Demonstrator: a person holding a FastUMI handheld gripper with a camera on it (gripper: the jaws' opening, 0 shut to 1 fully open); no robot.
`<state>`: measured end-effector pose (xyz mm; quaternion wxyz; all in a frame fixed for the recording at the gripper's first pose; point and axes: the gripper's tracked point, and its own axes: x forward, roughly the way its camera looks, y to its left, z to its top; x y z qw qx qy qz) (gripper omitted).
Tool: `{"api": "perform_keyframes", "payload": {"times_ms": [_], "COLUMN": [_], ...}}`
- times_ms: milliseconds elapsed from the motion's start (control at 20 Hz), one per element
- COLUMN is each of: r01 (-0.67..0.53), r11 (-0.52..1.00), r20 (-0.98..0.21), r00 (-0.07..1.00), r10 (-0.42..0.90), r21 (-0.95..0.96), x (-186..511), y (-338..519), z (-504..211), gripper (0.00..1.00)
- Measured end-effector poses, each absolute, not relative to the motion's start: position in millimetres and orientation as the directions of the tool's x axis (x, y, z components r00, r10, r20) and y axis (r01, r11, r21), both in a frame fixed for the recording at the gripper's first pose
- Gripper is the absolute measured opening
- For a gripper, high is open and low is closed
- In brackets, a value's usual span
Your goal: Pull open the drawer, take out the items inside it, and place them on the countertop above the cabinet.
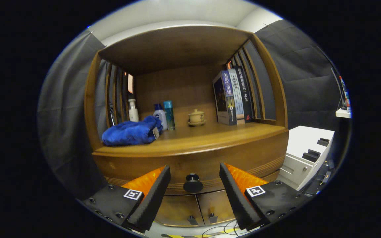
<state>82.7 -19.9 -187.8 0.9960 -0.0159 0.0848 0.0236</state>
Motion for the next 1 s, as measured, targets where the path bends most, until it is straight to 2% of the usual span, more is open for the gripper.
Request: {"api": "perform_keyframes", "payload": {"times_ms": [450,650,1000], "r01": [-0.074,-0.087,-0.083], "r11": [0.996,0.996,0.995], "r20": [-0.220,-0.226,-0.219], "r00": [0.974,0.971,0.973], "r10": [0.063,0.080,0.068], "r21": [-0.042,-0.019,-0.063], "x": [112.3,118.8,123.5], "y": [-24.3,-18.9,-17.0], "z": [-233.6,-243.9,-243.1], "gripper": [0.97,0.77,0.50]}}
